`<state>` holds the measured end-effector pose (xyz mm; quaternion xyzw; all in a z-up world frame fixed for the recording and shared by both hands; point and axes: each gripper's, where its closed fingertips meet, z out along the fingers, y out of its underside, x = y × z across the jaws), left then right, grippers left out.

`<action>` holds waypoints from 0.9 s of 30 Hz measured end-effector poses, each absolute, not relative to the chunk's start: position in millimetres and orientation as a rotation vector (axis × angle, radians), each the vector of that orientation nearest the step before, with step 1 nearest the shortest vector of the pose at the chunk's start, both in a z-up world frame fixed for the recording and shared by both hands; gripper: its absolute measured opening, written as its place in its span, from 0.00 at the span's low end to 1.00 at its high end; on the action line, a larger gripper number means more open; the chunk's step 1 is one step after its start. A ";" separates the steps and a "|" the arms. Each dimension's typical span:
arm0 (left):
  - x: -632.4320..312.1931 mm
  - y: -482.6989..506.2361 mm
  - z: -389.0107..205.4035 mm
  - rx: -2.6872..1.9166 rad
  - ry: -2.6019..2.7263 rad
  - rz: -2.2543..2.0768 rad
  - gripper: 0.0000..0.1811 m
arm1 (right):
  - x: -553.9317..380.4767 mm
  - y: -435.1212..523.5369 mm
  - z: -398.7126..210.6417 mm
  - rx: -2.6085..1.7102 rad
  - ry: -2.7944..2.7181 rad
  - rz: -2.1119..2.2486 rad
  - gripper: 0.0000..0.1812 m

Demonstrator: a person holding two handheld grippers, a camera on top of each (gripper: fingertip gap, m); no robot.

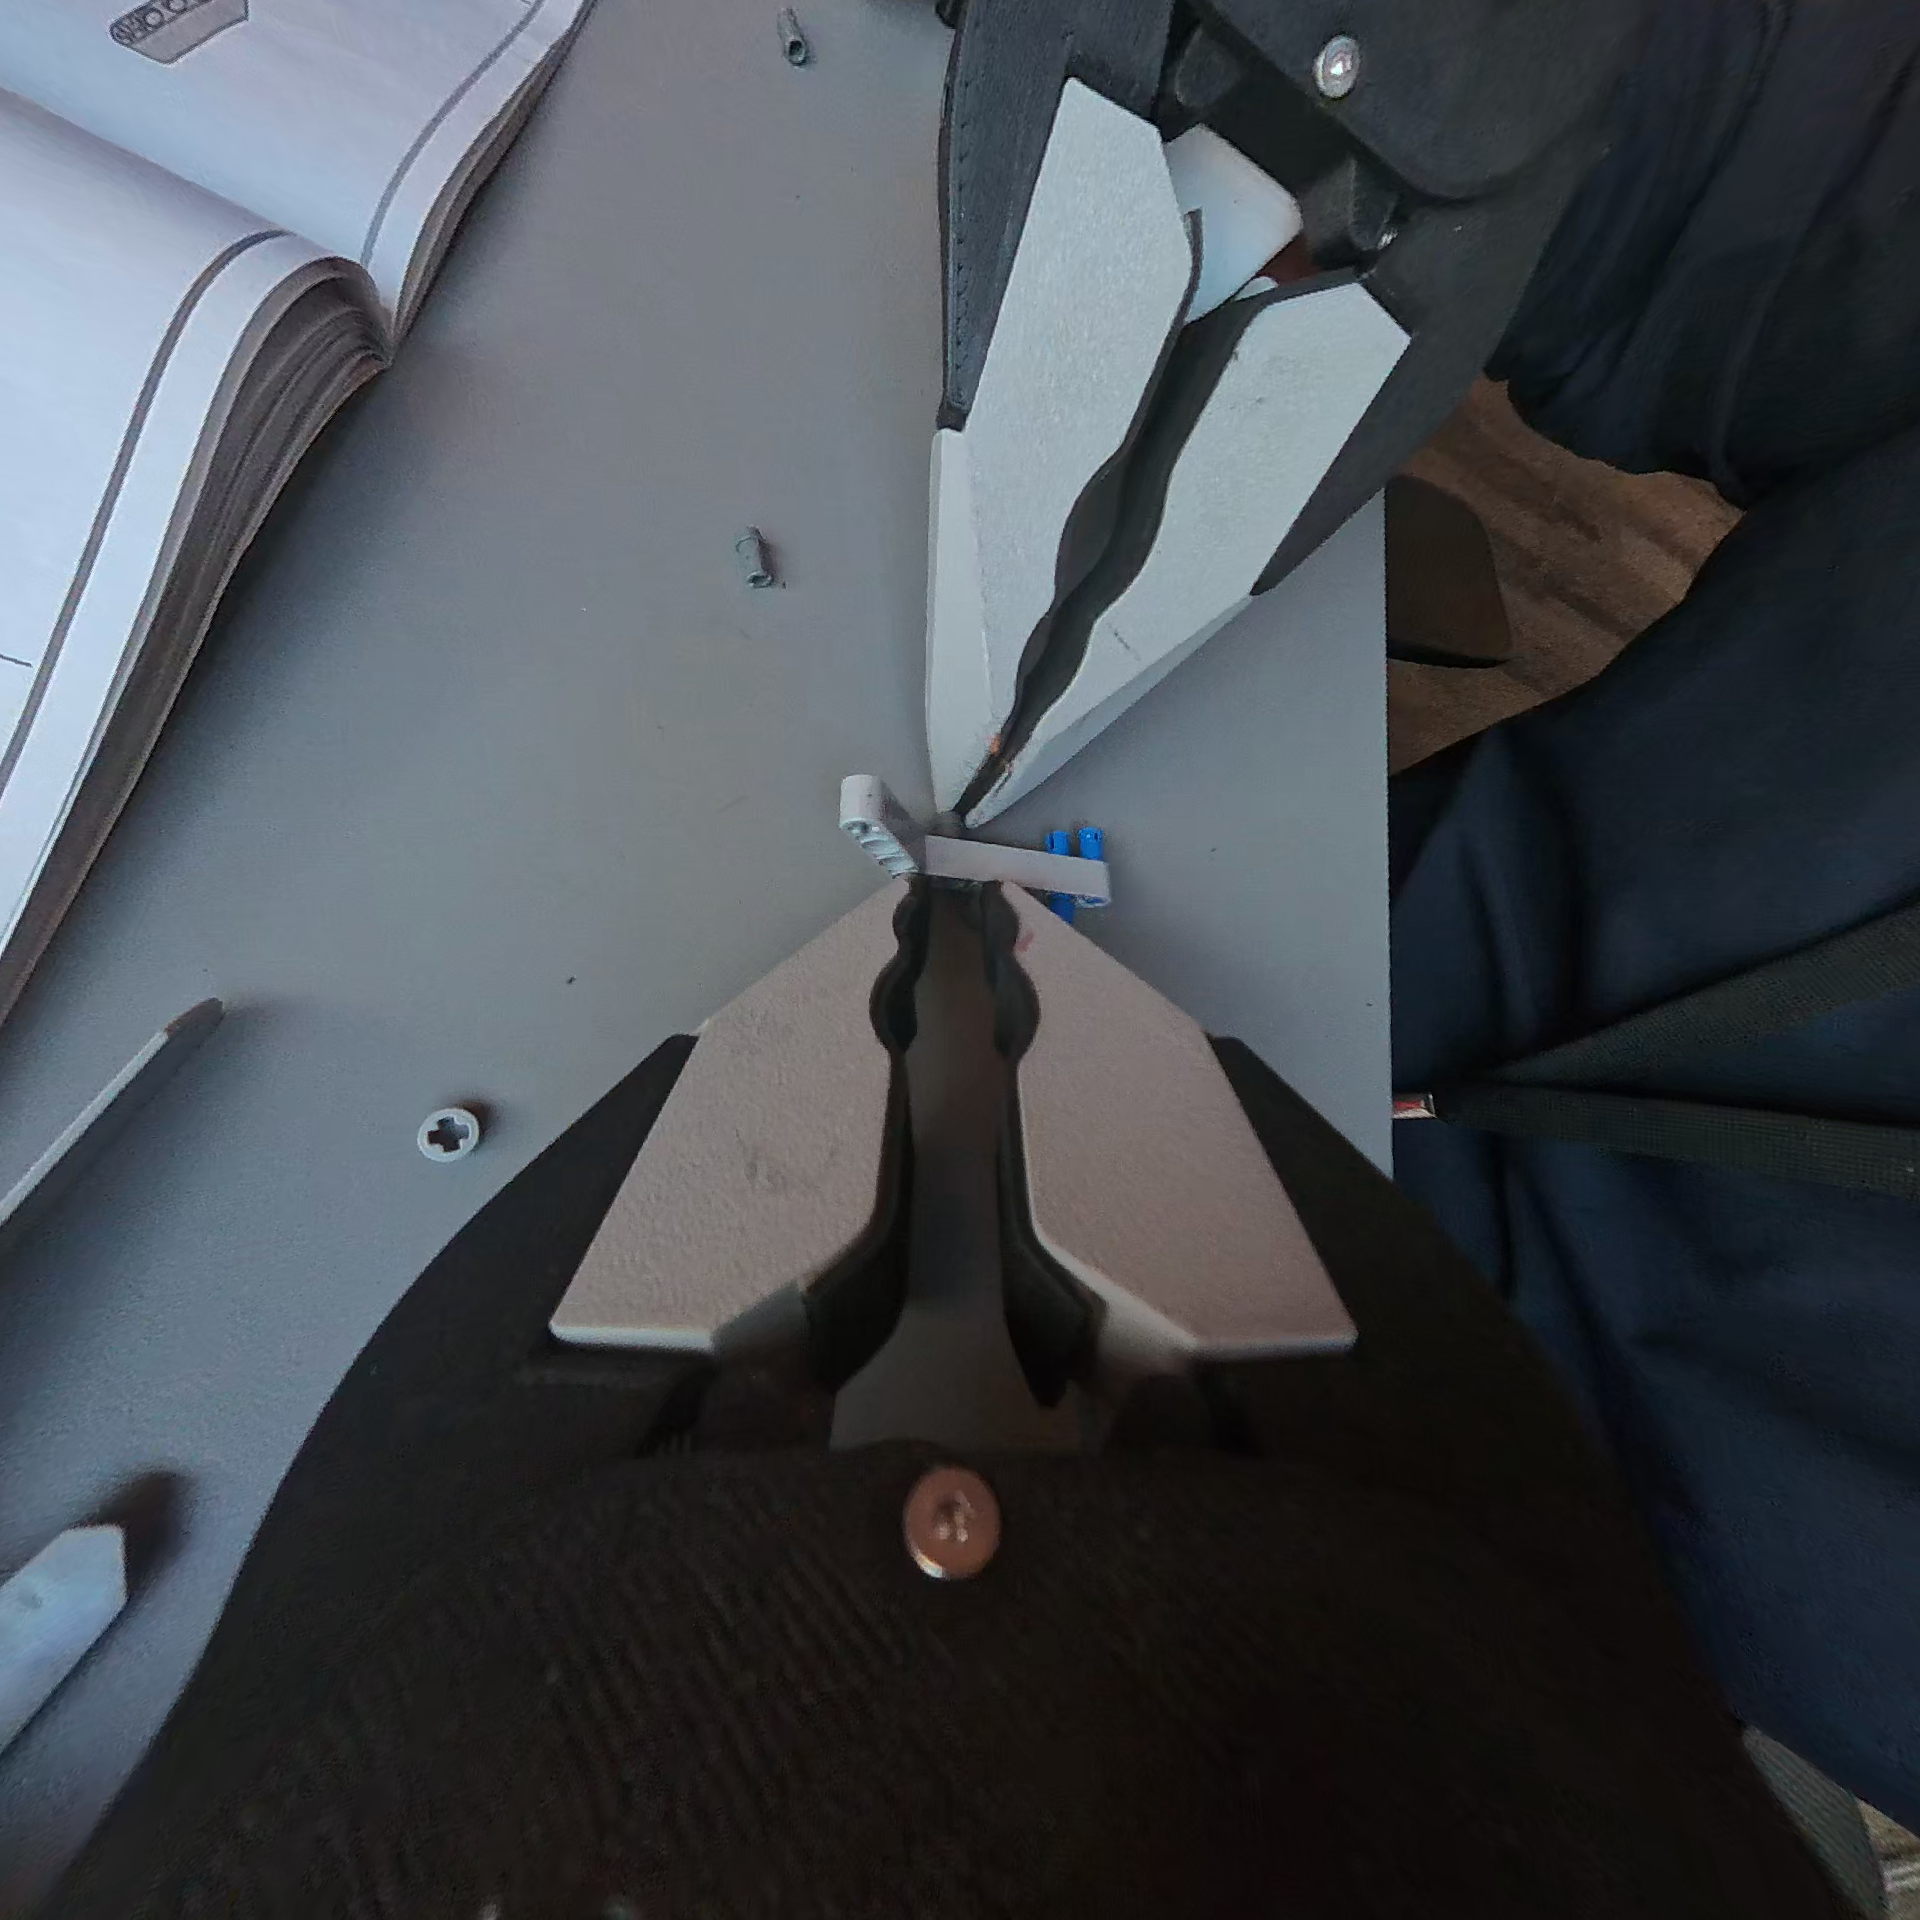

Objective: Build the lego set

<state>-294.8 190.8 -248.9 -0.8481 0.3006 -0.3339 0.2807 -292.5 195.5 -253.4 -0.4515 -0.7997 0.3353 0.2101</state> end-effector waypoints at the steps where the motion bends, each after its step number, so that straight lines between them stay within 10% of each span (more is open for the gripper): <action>1: -294.9 190.8 -248.9 -2.274 0.804 -0.897 0.03 | -292.5 195.6 -253.4 -1.255 -2.225 0.933 0.00; 27: -291.4 190.0 -248.3 -2.264 0.821 -0.900 0.00 | -285.7 195.0 -252.6 -1.309 -2.231 0.968 0.02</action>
